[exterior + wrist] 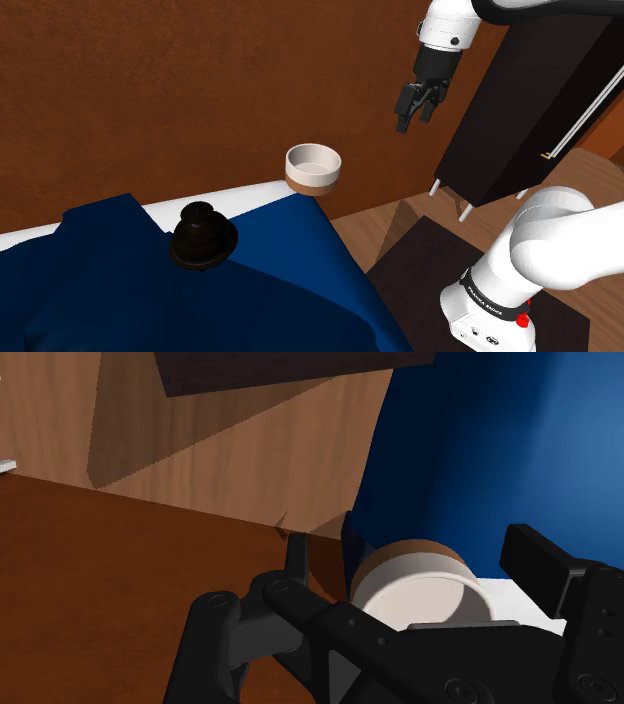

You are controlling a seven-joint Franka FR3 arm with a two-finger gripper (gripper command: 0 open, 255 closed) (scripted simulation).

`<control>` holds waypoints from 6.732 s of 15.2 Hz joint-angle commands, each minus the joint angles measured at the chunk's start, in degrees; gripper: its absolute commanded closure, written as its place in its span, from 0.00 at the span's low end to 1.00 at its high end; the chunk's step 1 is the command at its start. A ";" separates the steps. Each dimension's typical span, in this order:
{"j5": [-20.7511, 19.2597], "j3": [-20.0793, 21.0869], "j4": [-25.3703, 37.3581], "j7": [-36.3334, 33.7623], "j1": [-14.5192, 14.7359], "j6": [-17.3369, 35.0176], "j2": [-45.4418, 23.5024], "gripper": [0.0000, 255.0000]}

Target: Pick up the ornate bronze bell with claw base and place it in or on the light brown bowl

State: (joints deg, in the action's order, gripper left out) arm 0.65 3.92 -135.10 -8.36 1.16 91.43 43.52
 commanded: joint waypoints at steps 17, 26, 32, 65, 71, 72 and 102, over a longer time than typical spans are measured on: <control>5.09 17.15 13.11 -17.99 4.40 10.05 -23.53 0.00; -0.67 25.32 27.82 -29.88 6.84 12.18 -41.99 0.00; -7.88 28.14 41.48 -37.87 11.65 10.45 -56.46 0.00; -14.83 27.68 54.46 -43.46 19.07 10.00 -71.21 1.00; -14.60 27.87 58.89 -43.11 19.66 5.50 -71.02 1.00; -14.59 27.89 59.71 -43.06 19.79 4.72 -71.04 1.00; -9.51 26.98 64.08 -31.50 10.15 -8.59 -60.43 1.00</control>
State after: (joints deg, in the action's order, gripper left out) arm -9.98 31.04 -68.42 -41.30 13.08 82.20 -19.21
